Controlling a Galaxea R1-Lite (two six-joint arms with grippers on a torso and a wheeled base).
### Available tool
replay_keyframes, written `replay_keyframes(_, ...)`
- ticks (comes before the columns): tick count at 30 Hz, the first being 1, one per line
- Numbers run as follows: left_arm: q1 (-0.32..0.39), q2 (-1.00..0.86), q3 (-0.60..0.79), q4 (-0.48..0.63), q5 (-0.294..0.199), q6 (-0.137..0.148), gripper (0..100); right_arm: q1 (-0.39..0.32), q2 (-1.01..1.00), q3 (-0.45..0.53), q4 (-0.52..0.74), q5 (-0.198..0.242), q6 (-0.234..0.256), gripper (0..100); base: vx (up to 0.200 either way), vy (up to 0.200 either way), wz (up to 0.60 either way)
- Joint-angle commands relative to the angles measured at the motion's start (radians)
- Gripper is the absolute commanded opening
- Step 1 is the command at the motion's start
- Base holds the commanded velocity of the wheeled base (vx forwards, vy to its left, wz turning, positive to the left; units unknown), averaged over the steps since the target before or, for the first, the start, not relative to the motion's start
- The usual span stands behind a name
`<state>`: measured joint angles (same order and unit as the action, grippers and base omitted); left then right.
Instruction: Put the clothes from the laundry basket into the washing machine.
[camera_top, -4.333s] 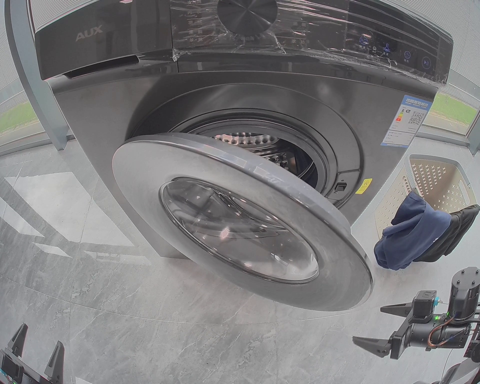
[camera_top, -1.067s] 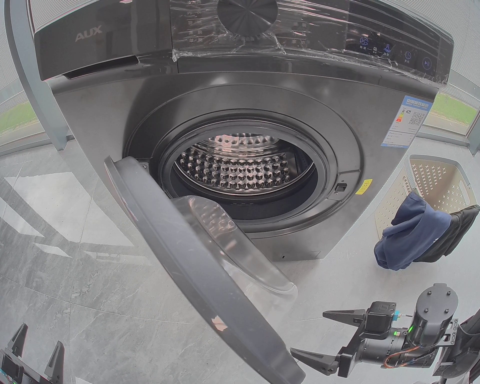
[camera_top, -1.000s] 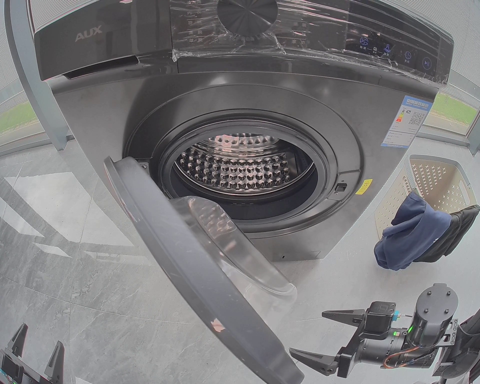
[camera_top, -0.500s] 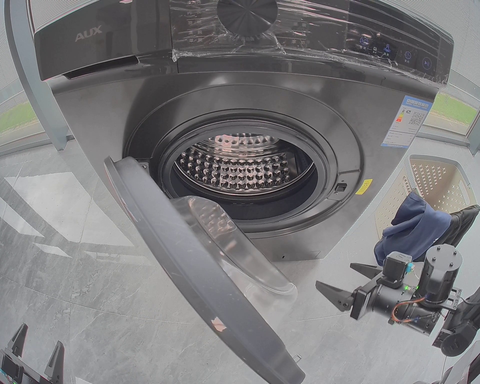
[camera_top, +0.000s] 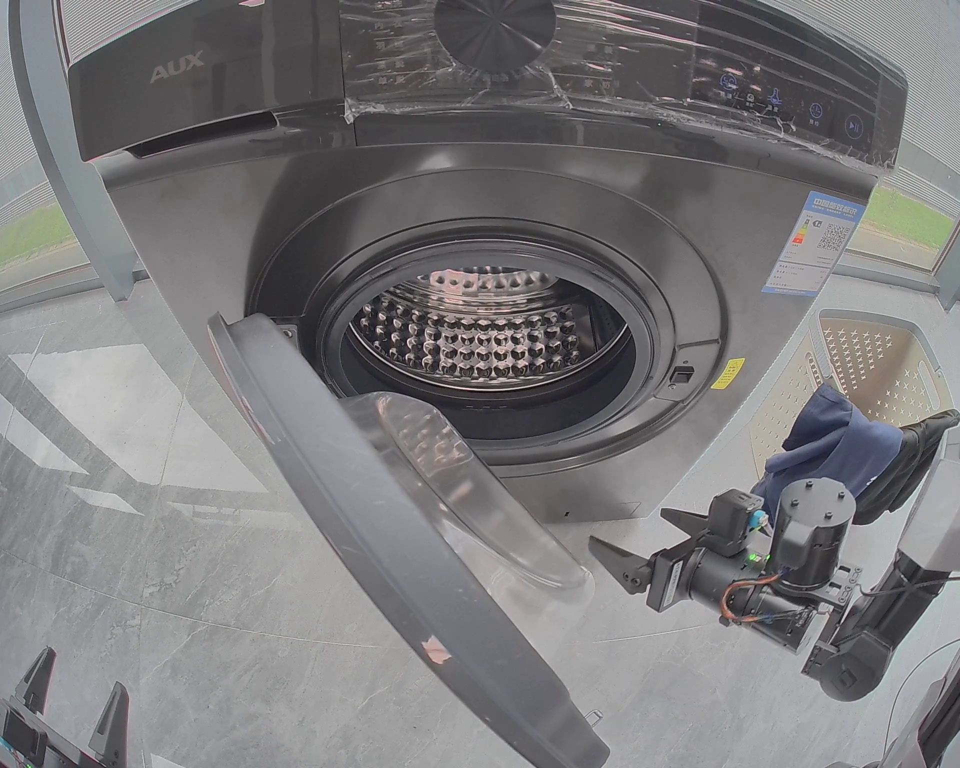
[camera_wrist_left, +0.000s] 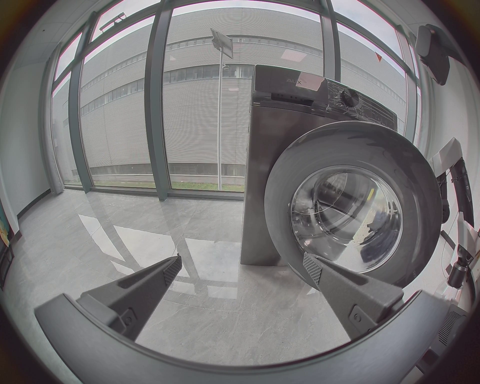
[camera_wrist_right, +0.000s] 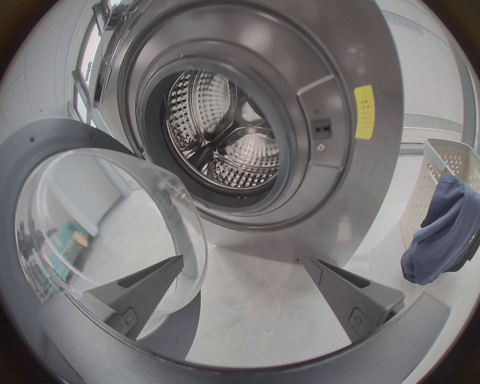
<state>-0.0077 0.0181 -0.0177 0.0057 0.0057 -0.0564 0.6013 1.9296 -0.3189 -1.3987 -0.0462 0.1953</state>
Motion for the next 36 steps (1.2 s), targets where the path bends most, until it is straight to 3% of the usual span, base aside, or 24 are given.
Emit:
replay_keyframes(1, 0.000, -0.018, 0.016, 0.000, 0.000, 0.000, 100, 0.055, 0.069, 0.003, -0.011, -0.001, -0.001, 100, 0.000, 0.000, 0.00)
replay_keyframes(4, 0.000, -0.017, 0.016, 0.000, 0.000, 0.000, 100, 0.095, 0.068, 0.001, -0.011, -0.004, -0.001, 100, 0.000, 0.000, 0.00)
replay_keyframes(6, 0.000, -0.018, 0.016, 0.000, 0.000, 0.001, 100, 0.141, 0.068, -0.002, -0.011, -0.031, -0.001, 100, 0.000, 0.000, 0.00)
replay_keyframes(8, 0.000, -0.018, 0.016, 0.000, 0.000, 0.001, 100, 0.141, 0.068, -0.002, -0.011, -0.031, -0.001, 100, 0.000, 0.000, 0.00)
replay_keyframes(9, 0.000, -0.018, 0.016, 0.000, 0.000, 0.001, 100, 0.199, 0.071, -0.003, -0.011, -0.057, 0.001, 100, 0.000, 0.000, 0.00)
replay_keyframes(11, 0.000, -0.017, 0.016, 0.000, 0.000, 0.000, 100, 0.224, 0.071, -0.003, -0.013, -0.061, 0.001, 100, 0.000, 0.000, 0.00)
replay_keyframes(27, 0.000, -0.017, 0.016, 0.000, 0.000, 0.001, 100, 0.201, 0.106, -0.040, -0.039, -0.061, 0.007, 100, 0.000, 0.000, 0.00)
replay_keyframes(36, 0.000, -0.017, 0.016, 0.000, -0.001, 0.003, 100, 0.279, 0.174, -0.043, -0.094, -0.081, 0.007, 100, 0.000, 0.000, 0.00)
